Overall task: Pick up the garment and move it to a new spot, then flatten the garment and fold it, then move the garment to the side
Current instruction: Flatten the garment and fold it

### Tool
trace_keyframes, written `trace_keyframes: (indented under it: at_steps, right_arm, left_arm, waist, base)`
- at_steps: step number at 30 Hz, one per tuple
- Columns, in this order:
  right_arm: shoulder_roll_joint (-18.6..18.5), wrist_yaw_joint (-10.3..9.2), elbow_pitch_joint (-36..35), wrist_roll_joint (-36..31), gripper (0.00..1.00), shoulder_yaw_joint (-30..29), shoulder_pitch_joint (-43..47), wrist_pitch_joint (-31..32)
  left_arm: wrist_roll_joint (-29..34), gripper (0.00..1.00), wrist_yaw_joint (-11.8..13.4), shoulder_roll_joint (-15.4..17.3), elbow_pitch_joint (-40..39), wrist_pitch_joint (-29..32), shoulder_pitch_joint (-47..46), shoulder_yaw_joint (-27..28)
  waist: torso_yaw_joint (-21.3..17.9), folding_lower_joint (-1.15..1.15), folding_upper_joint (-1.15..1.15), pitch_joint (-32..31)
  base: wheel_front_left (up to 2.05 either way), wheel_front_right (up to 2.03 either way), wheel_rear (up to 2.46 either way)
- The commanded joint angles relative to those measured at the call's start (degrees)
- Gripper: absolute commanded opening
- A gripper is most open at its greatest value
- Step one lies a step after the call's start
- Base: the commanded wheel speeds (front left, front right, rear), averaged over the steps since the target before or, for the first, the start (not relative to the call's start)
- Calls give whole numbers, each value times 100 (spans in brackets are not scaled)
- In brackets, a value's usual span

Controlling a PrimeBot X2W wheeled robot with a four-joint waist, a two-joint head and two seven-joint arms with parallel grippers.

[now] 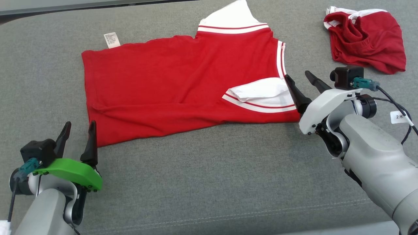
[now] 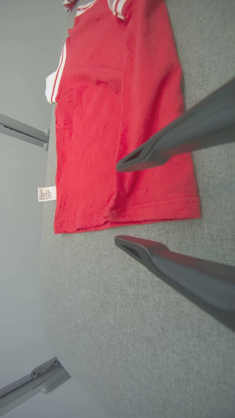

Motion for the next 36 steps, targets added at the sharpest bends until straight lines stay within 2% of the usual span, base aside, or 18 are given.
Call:
trace_keyframes:
  at_steps: [1, 7, 19, 24, 36]
  right_arm:
    - [-68, 0, -41, -94, 100, 9, 114, -66]
    - [-133, 0, -279, -377, 100, -290, 416, -109]
    - [41, 0, -436, -981, 100, -874, 1131, -110]
    - [136, 0, -230, -1155, 100, -863, 1166, -104]
    - [382, 0, 12, -1318, 100, -757, 1043, -31]
  left_arm:
    - [104, 100, 43, -31, -89, -22, 153, 97]
    - [348, 100, -8, -199, -281, -22, 451, 446]
    - [1028, 100, -84, -443, -225, -22, 574, 939]
    - [1299, 100, -109, -609, -72, -23, 533, 977]
    - [1518, 100, -252, -759, 769, -23, 142, 1175]
  waist:
    - [7, 0, 0, -13]
    - [-12, 0, 0, 5]
    - [-74, 0, 0, 101]
    - [-69, 0, 0, 123]
    - [-148, 0, 0, 190]
  base:
    - [0, 0, 0]
    - [0, 0, 0]
    - [0, 0, 0]
    - [0, 0, 0]
    - [0, 0, 0]
